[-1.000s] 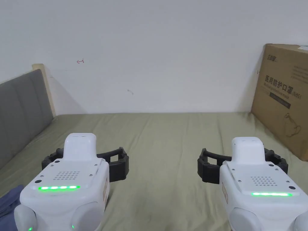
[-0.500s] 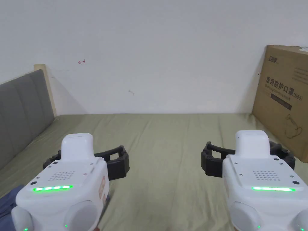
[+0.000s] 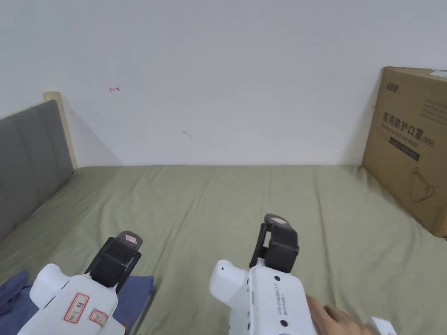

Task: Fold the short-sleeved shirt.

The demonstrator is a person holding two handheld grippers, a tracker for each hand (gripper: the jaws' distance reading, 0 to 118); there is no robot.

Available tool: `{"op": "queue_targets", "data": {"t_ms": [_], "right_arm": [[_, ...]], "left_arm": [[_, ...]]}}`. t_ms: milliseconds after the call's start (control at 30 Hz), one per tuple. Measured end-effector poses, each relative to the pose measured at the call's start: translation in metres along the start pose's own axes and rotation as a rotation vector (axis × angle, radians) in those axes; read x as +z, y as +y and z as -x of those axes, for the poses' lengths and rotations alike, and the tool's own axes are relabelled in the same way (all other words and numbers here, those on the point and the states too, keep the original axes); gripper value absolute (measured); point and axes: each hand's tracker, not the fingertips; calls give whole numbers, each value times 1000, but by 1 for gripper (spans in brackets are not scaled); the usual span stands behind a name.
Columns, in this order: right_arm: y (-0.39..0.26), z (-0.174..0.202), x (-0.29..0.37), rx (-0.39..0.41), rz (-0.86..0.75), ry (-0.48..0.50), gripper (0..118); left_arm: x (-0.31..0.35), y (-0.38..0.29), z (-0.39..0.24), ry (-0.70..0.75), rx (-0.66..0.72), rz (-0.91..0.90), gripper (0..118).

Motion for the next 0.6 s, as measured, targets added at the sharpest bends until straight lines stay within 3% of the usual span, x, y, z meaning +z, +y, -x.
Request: {"op": "queue_targets", "data": {"t_ms": [100, 267, 333, 367, 433, 500, 600], "right_arm": [[-2, -35, -5, -299, 44, 3, 117], [-42, -100, -5, -1067, 12, 104, 117], [-61, -106, 6, -1294, 15, 72, 117], [-72, -103, 7, -1364, 41, 32, 117], [-86, -94, 9, -1418, 149, -60, 117], [-94, -88, 9, -1379, 179, -76, 117], [-89, -89, 7, -1182, 170, -129, 117]], "left_arm": [[1, 9, -32, 21, -272, -42, 112], [13, 3, -102, 1, -831, -84, 118], [17, -12, -116, 15, -1015, -117, 118], [18, -20, -119, 32, -1091, -128, 118], [19, -31, -117, 44, -1137, -119, 118], [19, -35, -114, 38, -1114, -37, 118], [20, -32, -108, 3, -1070, -26, 118]]}}
